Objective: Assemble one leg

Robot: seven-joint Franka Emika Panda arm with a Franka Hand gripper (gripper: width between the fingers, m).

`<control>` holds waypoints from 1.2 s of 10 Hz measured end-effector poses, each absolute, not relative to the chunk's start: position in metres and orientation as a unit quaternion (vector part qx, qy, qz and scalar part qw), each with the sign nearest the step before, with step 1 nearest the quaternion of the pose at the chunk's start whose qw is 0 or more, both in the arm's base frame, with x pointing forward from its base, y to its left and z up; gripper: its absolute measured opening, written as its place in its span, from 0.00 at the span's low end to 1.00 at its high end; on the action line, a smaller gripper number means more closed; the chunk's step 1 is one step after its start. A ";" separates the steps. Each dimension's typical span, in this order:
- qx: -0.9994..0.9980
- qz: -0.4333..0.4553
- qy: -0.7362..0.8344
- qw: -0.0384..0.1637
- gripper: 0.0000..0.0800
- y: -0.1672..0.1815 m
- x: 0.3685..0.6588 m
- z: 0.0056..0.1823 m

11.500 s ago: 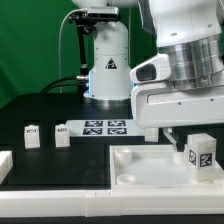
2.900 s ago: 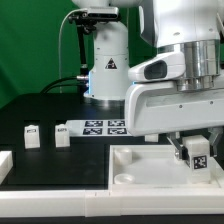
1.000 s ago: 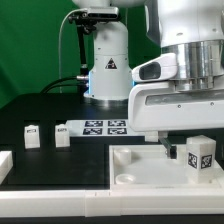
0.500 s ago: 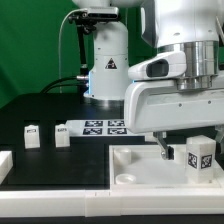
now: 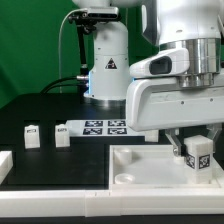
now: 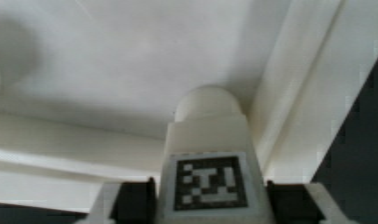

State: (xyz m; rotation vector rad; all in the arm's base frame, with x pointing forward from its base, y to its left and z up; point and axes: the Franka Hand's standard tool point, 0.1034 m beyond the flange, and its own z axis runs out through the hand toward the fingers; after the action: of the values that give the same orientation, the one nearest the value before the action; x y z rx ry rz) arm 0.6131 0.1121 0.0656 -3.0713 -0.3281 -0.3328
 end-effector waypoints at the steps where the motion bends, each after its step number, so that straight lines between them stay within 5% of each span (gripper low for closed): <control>1: -0.988 -0.107 -0.106 0.017 0.36 0.112 0.613 0.066; 4: -0.991 -0.107 -0.080 0.020 0.36 0.112 0.613 0.066; 8: -0.973 -0.115 0.191 0.054 0.38 0.115 0.613 0.070; 12: -0.918 -0.101 0.381 0.055 0.39 0.101 0.611 0.069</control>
Offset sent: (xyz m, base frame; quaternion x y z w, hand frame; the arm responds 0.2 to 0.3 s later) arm 0.0000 0.0000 0.0000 0.0000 0.0000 0.0000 1.0000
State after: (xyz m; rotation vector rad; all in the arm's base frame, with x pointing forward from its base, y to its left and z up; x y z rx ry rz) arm 0.6112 0.1011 0.0695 -2.7865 1.1559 -0.3059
